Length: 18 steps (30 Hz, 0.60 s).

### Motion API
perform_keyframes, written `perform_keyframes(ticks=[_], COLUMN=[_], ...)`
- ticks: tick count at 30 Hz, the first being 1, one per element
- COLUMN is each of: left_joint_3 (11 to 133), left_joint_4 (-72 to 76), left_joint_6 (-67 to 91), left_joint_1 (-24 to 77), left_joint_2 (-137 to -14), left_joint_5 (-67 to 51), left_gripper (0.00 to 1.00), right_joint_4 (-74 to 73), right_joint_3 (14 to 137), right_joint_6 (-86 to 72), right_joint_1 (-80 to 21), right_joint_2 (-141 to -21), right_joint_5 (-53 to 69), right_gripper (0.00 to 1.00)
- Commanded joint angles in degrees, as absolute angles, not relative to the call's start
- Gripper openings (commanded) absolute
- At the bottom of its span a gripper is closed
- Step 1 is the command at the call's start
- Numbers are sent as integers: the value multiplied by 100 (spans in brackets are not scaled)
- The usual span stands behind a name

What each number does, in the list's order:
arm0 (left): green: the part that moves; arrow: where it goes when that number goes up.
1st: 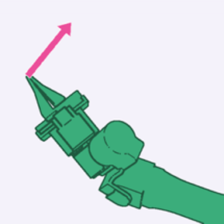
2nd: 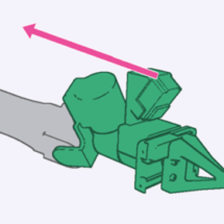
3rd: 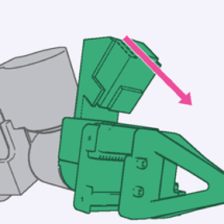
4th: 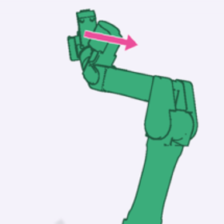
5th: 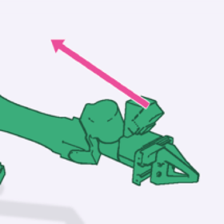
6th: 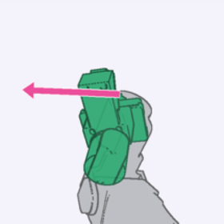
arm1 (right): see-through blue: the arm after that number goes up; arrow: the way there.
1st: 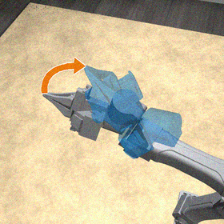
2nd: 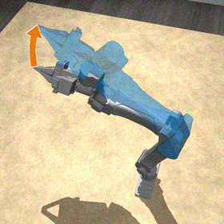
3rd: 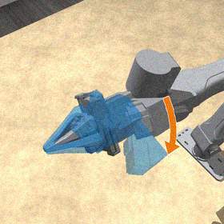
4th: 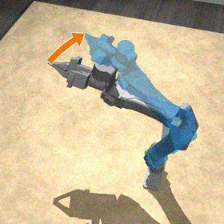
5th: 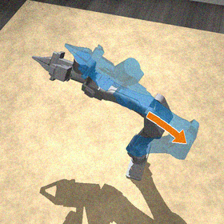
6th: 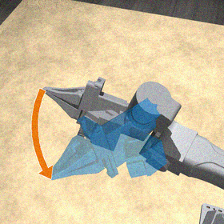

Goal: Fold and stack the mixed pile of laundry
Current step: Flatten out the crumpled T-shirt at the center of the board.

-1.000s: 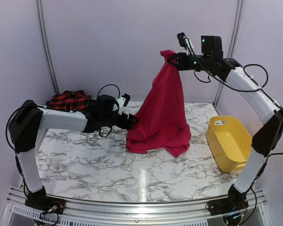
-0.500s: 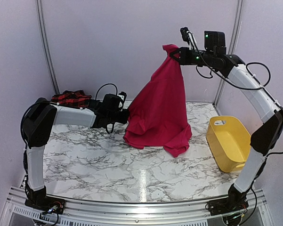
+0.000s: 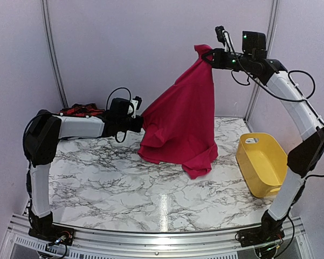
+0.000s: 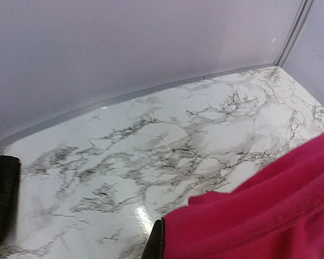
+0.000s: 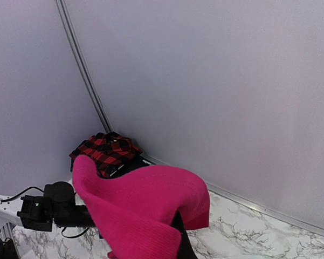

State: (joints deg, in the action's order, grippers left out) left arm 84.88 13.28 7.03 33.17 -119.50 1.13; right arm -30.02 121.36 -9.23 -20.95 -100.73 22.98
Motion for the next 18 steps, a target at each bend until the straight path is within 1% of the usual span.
perform_keyframes(ticks=[1,4,9,12,15,18], left_joint_3=[9335,10344,11203,11706,12090,12174], left_joint_4=[695,-214,-440,-648,-940,-1154], left_joint_6=[-144,-858,-1375,-1562,-1747,-1848], left_joint_1=[3006,3006,2988,2988,2997,2997], left_joint_2=[-10969,-10750,-10252,-10096,-10030,-9968], left_joint_5=[726,1039,1633,1636,1599,1575], left_gripper=[0,0,0,0,0,0], right_joint_4=[-2577,-2266,-1609,-1173,-653,-254], right_joint_3=[12664,12612,12202,11622,10750,9993], right_joint_6=[-918,-801,-773,-1036,-1501,-1901], right_joint_1=[-1752,-1657,-1642,-1644,-1652,-1661], right_joint_2=[-9684,-9473,-9052,-8778,-8487,-8276], right_joint_5=[2021,1759,1195,1221,1428,1611], right_gripper=[0,0,0,0,0,0])
